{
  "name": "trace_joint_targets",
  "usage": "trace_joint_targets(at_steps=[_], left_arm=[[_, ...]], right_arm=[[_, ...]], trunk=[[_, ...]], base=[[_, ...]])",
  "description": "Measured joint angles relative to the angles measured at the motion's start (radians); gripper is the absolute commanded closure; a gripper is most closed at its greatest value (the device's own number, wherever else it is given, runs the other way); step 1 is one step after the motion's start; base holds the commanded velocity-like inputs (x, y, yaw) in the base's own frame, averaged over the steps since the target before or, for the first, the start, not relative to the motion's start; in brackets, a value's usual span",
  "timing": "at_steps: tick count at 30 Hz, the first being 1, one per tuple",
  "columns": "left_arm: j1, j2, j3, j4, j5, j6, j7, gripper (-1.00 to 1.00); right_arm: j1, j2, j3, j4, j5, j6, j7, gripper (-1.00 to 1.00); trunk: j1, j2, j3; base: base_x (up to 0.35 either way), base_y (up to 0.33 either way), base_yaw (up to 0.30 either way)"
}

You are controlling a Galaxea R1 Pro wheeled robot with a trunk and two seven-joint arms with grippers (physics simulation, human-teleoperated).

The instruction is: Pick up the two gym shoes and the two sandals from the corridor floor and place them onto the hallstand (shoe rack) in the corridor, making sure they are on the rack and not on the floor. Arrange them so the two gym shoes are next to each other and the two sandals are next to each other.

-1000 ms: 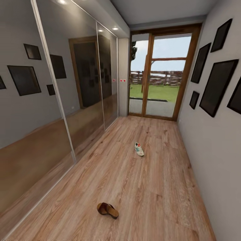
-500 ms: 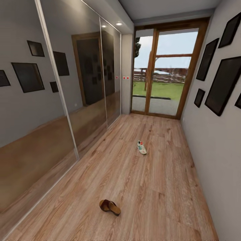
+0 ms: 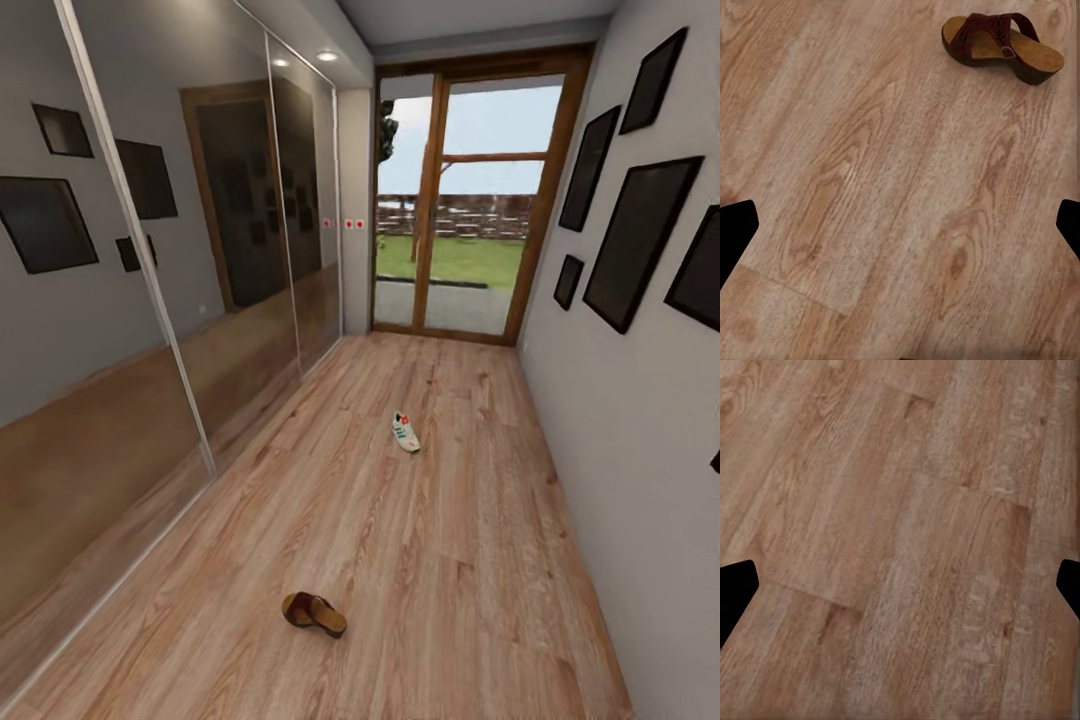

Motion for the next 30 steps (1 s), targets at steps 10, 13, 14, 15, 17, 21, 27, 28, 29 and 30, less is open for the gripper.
trace_joint_targets(at_steps=[10,13,14,15,17,21,27,28,29,30], left_arm=[[0.001,0.001,0.001,0.0,0.001,0.0,0.0,-1.0],[0.0,0.001,0.0,0.0,0.001,0.0,0.0,-1.0],[0.0,0.001,0.0,0.0,0.001,0.0,0.0,-1.0],[0.0,0.001,0.0,0.0,0.001,0.0,0.0,-1.0],[0.0,0.001,0.0,0.0,0.001,0.0,0.0,-1.0],[0.0,0.001,0.001,0.0,0.001,0.0,0.0,-1.0],[0.0,0.001,0.001,0.0,0.001,0.0,0.0,-1.0],[0.0,0.001,0.0,0.0,0.001,0.0,0.0,-1.0],[0.0,0.001,0.001,0.001,0.001,0.0,0.0,-1.0],[0.0,0.001,0.001,0.001,0.001,0.0,0.0,-1.0]], right_arm=[[0.0,0.0,0.0,0.0,0.0,0.0,0.0,-1.0],[0.0,0.0,0.0,0.0,0.0,0.0,-0.001,-1.0],[0.0,0.0,0.0,0.0,0.0,0.0,0.0,-1.0],[0.0,0.0,0.0,0.0,0.0,0.0,0.0,-1.0],[0.0,0.0,0.0,0.0,0.0,0.0,0.0,-1.0],[0.0,0.0,0.0,0.0,0.0,0.0,0.0,-1.0],[0.0,0.0,0.0,0.0,0.0,0.0,0.001,-1.0],[0.0,0.0,0.0,0.0,0.0,0.0,0.002,-1.0],[0.0,0.0,0.0,0.0,0.0,0.0,0.001,-1.0],[0.0,0.0,0.0,0.0,0.001,0.0,0.001,-1.0]], trunk=[[0.0,0.0,-0.016],[0.0,0.0,-0.021],[0.0,0.0,-0.022],[0.0,0.0,-0.024],[0.0,0.0,-0.027],[0.0,0.0,-0.031],[0.0,0.0,-0.033],[0.0,0.0,-0.033],[0.0,0.0,-0.033],[0.0,0.0,-0.034]], base=[[0.007,-0.002,0.004],[0.116,-0.082,0.078],[0.161,-0.134,0.095],[0.181,-0.165,0.113],[0.19,-0.182,0.123],[0.202,-0.205,0.083],[0.21,-0.22,0.02],[0.207,-0.223,0.006],[0.204,-0.223,0.005],[0.201,-0.224,0.004]])
